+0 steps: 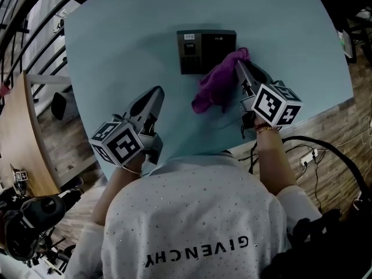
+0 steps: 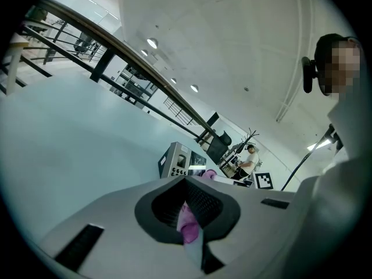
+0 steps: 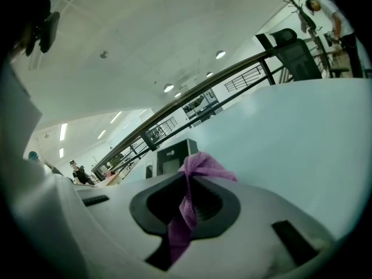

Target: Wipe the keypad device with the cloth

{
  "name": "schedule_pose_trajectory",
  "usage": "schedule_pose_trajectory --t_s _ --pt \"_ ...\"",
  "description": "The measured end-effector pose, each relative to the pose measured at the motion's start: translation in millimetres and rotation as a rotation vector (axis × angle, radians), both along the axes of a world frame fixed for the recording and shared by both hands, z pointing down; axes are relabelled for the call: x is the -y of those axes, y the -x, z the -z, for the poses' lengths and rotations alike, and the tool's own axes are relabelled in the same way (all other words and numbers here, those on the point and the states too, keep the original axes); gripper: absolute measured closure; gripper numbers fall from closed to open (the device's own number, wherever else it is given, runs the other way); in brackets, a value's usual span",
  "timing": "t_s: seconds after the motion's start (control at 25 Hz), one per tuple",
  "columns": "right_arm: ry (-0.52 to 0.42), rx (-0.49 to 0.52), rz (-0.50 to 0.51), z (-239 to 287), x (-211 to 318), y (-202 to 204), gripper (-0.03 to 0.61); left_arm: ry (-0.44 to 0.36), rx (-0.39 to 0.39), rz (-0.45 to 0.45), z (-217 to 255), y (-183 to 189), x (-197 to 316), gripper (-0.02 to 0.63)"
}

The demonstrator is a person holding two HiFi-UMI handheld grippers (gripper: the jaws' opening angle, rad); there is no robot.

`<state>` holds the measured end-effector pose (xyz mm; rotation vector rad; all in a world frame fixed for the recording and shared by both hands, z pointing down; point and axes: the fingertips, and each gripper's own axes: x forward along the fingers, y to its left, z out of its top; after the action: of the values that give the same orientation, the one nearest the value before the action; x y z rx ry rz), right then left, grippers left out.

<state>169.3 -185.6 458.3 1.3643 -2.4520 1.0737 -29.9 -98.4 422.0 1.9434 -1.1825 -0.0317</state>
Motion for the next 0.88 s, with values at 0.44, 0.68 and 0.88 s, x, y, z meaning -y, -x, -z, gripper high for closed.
schedule_pose_trajectory --t_s 0.44,0.68,0.88 --pt "-0.075 0.075 0.291 34 -13 110 0.554 -0.008 -0.01 0.02 1 11 -2 0.606" --pt "-0.06 0.029 0.39 17 -25 152 0.552 0.006 -0.003 0.05 -7 28 -12 0.606" --pt "-0.054 -0.03 0.31 1 -23 152 0.552 0.009 -0.011 0.044 -13 44 -28 0.606"
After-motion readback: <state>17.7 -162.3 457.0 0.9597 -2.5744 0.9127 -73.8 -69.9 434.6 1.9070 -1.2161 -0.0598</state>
